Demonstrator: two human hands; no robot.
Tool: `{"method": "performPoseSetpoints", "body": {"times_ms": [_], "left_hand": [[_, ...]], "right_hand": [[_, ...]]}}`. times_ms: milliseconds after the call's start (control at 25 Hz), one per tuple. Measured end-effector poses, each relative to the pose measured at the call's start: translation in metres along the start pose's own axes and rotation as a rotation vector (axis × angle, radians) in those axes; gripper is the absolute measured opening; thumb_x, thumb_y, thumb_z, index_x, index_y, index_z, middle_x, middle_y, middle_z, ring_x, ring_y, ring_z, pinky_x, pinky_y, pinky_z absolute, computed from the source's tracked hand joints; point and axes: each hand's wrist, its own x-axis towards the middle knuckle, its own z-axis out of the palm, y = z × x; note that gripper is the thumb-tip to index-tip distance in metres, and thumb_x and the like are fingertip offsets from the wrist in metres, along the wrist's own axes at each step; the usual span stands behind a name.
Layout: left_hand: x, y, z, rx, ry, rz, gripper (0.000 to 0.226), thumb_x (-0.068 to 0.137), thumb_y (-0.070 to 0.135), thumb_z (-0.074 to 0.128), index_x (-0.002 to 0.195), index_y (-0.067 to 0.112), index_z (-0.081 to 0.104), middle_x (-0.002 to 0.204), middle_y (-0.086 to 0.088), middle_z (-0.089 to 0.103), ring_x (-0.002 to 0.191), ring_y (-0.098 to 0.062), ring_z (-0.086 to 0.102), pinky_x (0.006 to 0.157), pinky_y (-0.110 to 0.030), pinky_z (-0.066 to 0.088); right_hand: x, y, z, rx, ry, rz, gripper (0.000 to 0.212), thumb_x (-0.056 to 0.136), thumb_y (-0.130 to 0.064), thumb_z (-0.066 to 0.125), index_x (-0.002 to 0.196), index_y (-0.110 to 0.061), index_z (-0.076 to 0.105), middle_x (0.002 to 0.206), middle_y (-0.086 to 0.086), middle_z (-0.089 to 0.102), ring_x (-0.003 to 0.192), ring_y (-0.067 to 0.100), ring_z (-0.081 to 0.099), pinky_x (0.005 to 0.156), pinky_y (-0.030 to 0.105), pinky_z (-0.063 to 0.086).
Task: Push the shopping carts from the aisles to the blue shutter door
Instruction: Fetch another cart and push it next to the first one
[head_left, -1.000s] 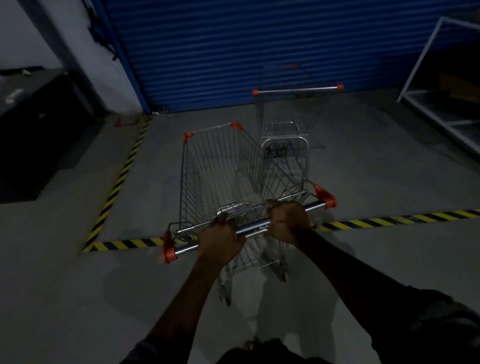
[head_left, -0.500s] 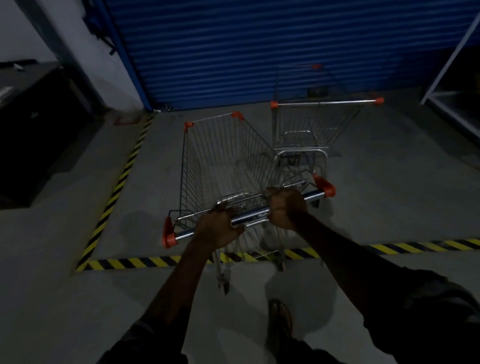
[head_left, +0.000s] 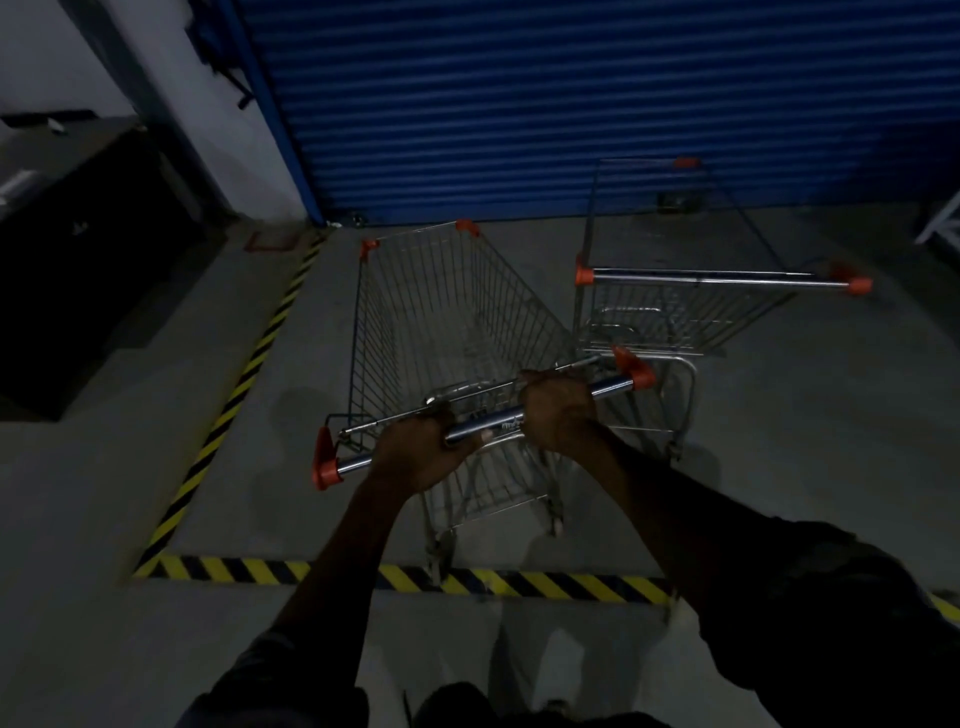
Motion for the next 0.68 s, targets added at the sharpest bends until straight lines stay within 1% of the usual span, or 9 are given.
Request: {"method": "performPoseSetpoints", "body": {"times_ms": [120,240,320,400,480,520,600,640,680], "left_hand": [[0.045,-0.019,0.006,-0.039,-0.010,0.000,0.071,0.086,0.084,0.032,0.083,0.022,0.066,0.078,0.001,0.071,0.075,-0.023,0.071,0.061,-0.029,0.044],[0.085,-0.048,0.015,-0.041,0.017,0.031,0.065,0.088,0.080,0.034,0.082,0.023,0.065,0.076,0.000,0.071,0.074,-0.023,0.071,0.061,-0.029,0.044],[0.113,-0.073,0.020,-0.054,0.059,0.081,0.057,0.091,0.074,0.042,0.079,0.023,0.065,0.072,0.000,0.070,0.068,-0.024,0.071,0.058,-0.028,0.043],[0.140,-0.099,0.025,-0.064,0.056,0.097,0.056,0.091,0.075,0.042,0.082,0.024,0.066,0.071,0.001,0.069,0.067,-0.022,0.070,0.057,-0.026,0.041],[0.169,-0.129,0.029,-0.079,0.000,0.064,0.063,0.089,0.080,0.036,0.090,0.026,0.067,0.078,0.002,0.071,0.074,-0.021,0.070,0.061,-0.027,0.042],[0.182,-0.142,0.032,-0.079,-0.014,0.056,0.064,0.089,0.081,0.035,0.092,0.026,0.067,0.081,0.002,0.071,0.077,-0.022,0.071,0.062,-0.027,0.043],[0.208,-0.162,0.036,-0.087,0.020,0.068,0.058,0.091,0.078,0.043,0.090,0.025,0.067,0.080,0.001,0.072,0.076,-0.023,0.071,0.061,-0.026,0.040],[0.222,-0.173,0.039,-0.088,0.043,0.075,0.054,0.092,0.075,0.048,0.089,0.024,0.068,0.079,0.001,0.071,0.075,-0.023,0.071,0.061,-0.026,0.039],[0.235,-0.182,0.042,-0.095,0.043,0.080,0.051,0.094,0.072,0.049,0.089,0.025,0.068,0.080,0.002,0.071,0.076,-0.023,0.070,0.062,-0.026,0.040]], "right_hand": [[0.048,0.008,-0.002,0.001,0.028,-0.007,0.037,0.086,-0.027,0.060,0.122,-0.021,0.068,0.127,-0.004,0.067,0.116,0.023,0.064,0.110,0.037,0.038],[0.095,0.012,0.001,0.005,0.061,-0.033,0.034,0.091,-0.027,0.049,0.118,-0.017,0.068,0.122,0.000,0.068,0.113,0.027,0.062,0.108,0.041,0.037],[0.131,0.009,0.002,0.002,0.093,-0.039,0.039,0.094,-0.025,0.039,0.109,-0.008,0.071,0.104,0.010,0.071,0.100,0.035,0.066,0.099,0.046,0.045],[0.161,0.001,0.004,-0.054,0.103,0.027,0.032,0.090,-0.022,0.045,0.087,-0.012,0.075,0.082,0.005,0.072,0.077,0.028,0.070,0.082,0.039,0.054],[0.196,-0.005,-0.001,0.001,0.092,0.010,0.012,0.074,-0.027,0.064,0.070,-0.017,0.069,0.073,0.000,0.070,0.065,0.024,0.069,0.072,0.035,0.054],[0.211,-0.009,-0.008,0.007,0.092,-0.001,0.011,0.065,-0.027,0.072,0.066,-0.018,0.066,0.069,0.000,0.067,0.061,0.024,0.068,0.069,0.033,0.053],[0.242,-0.015,-0.021,0.001,0.077,0.037,0.014,0.066,-0.026,0.077,0.074,-0.019,0.069,0.077,0.001,0.068,0.068,0.025,0.069,0.071,0.033,0.052],[0.256,-0.018,-0.027,0.009,0.010,0.049,0.013,0.076,-0.025,0.071,0.088,-0.019,0.070,0.091,0.002,0.070,0.082,0.027,0.070,0.079,0.035,0.052],[0.271,-0.018,-0.026,-0.046,0.025,0.033,0.016,0.085,-0.025,0.062,0.099,-0.020,0.068,0.106,0.002,0.069,0.096,0.029,0.068,0.088,0.038,0.049]]}}
